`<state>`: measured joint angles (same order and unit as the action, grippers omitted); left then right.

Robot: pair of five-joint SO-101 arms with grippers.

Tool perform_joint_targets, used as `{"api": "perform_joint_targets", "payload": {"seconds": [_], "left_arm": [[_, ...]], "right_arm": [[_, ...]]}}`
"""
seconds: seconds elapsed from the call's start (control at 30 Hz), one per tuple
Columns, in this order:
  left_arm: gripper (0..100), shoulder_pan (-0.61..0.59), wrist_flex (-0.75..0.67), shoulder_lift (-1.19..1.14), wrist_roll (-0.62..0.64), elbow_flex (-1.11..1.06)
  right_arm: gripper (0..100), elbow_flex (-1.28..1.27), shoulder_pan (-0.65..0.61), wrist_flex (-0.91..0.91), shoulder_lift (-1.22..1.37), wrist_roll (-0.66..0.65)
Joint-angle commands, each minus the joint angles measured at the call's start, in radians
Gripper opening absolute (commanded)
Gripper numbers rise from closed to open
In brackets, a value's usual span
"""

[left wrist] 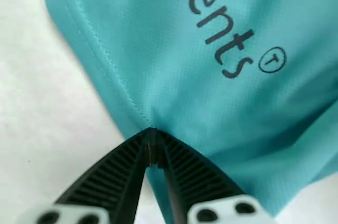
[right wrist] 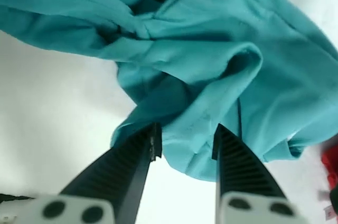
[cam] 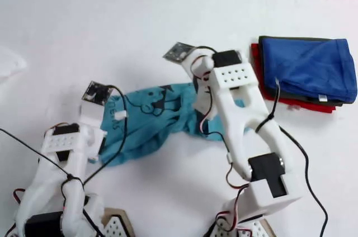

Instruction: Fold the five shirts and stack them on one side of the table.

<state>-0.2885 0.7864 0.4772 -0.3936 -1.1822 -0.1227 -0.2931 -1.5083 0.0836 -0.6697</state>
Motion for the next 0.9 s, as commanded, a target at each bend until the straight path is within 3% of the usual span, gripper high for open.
{"api": "perform_joint_targets", "payload": {"seconds": [0.0,0.33,0.57,0.63,0.7,0.87], "left_arm": [[3,0.005,-0.017,-0.002,0.005,0.03],[3,0.005,-0.017,-0.002,0.005,0.03],[3,0.005,-0.017,-0.002,0.005,0.03],[3,0.005,-0.017,-0.002,0.005,0.03],[3,0.005,-0.017,-0.002,0.005,0.03],[3,0.005,-0.017,-0.002,0.005,0.03]], "right_arm": [[16.6,-0.041,0.035,0.053,-0.054,-0.003],[16.6,-0.064,0.039,0.107,-0.002,-0.003],[16.2,0.025,0.116,0.114,0.108,-0.008],[12.1,0.044,0.14,0.114,0.108,-0.038],[1.2,0.061,0.159,0.114,0.108,-0.061],[2.1,0.112,0.199,0.104,0.111,-0.064]]}}
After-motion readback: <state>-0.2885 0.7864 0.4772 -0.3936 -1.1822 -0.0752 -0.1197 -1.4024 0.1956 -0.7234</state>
